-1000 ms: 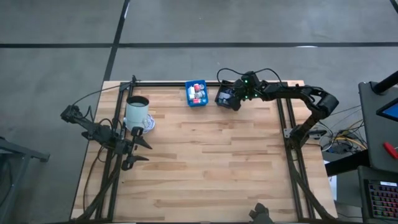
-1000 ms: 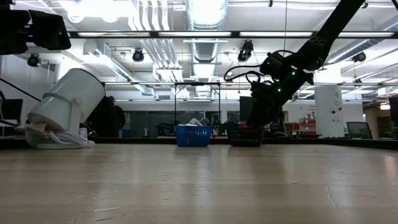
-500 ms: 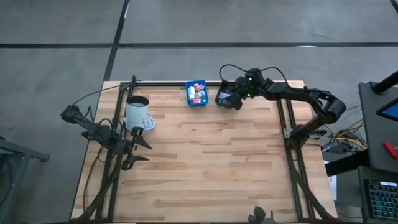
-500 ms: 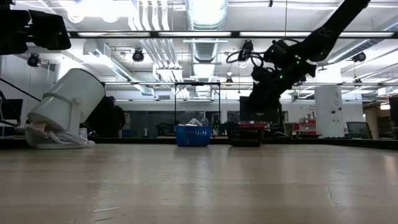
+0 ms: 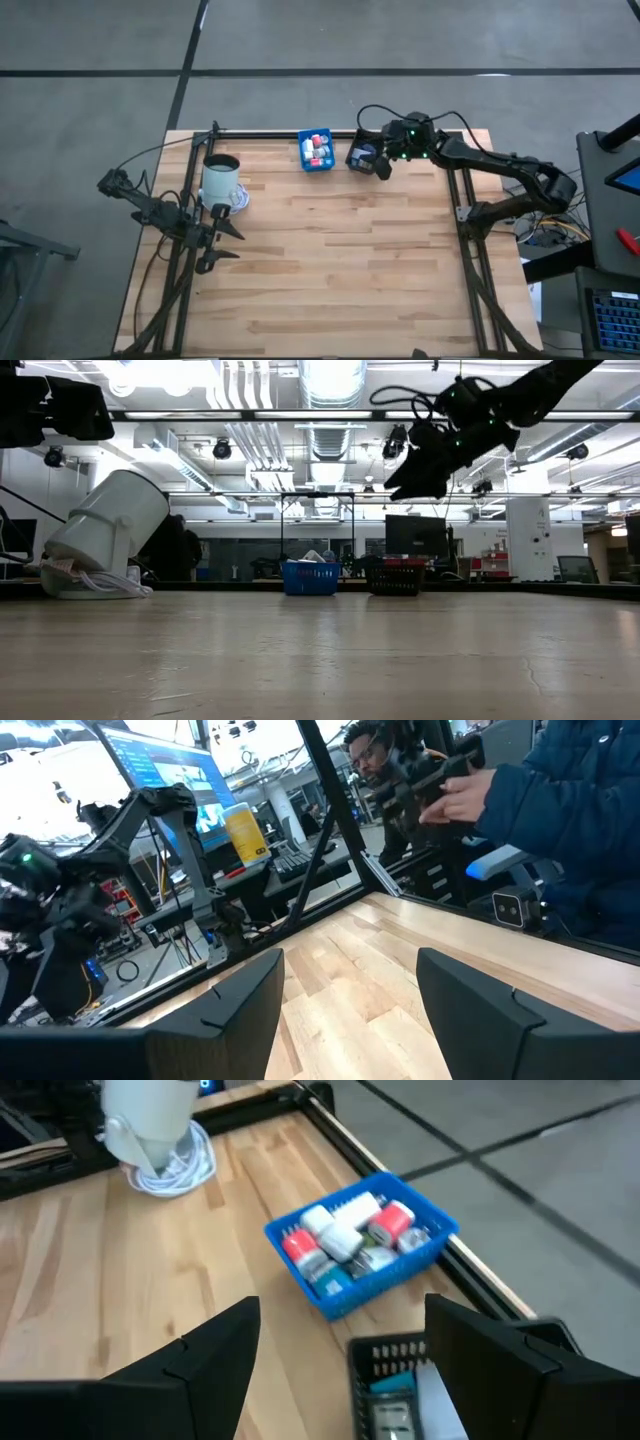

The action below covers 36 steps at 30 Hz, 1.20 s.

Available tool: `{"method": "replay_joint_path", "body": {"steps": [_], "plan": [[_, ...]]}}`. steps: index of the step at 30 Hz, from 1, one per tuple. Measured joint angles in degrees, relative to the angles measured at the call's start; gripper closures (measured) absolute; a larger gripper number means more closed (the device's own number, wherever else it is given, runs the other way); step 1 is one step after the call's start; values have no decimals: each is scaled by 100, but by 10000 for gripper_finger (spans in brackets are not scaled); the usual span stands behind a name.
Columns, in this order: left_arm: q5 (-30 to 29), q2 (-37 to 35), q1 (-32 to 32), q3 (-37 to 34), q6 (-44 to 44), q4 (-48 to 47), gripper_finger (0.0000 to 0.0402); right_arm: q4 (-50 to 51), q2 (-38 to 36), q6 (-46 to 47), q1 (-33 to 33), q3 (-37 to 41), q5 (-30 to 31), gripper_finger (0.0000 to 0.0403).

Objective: Pick & Place Office items
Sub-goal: Return to Home Position

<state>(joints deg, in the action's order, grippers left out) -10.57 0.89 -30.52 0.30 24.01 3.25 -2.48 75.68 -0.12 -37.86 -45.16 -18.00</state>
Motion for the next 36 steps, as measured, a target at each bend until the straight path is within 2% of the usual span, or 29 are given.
{"method": "replay_joint_path", "body": {"steps": [12, 23, 26, 31, 36], "plan": [[1, 1, 2, 0, 0, 2, 168, -4, -523, 19, 1133, 32, 1022, 126], [0, 2, 1, 0, 0, 0, 168, -154, -529, 314, 2159, 95, 1215, 126], [0, 2, 0, 0, 0, 2, 168, -528, -526, 297, 2503, 257, 1483, 126], [1, 2, 1, 1, 0, 2, 168, -1936, -523, 284, 3218, 875, 2222, 126], [1, 2, 2, 0, 0, 1, 168, -2673, -553, -263, 3799, 1397, 3046, 126]]}}
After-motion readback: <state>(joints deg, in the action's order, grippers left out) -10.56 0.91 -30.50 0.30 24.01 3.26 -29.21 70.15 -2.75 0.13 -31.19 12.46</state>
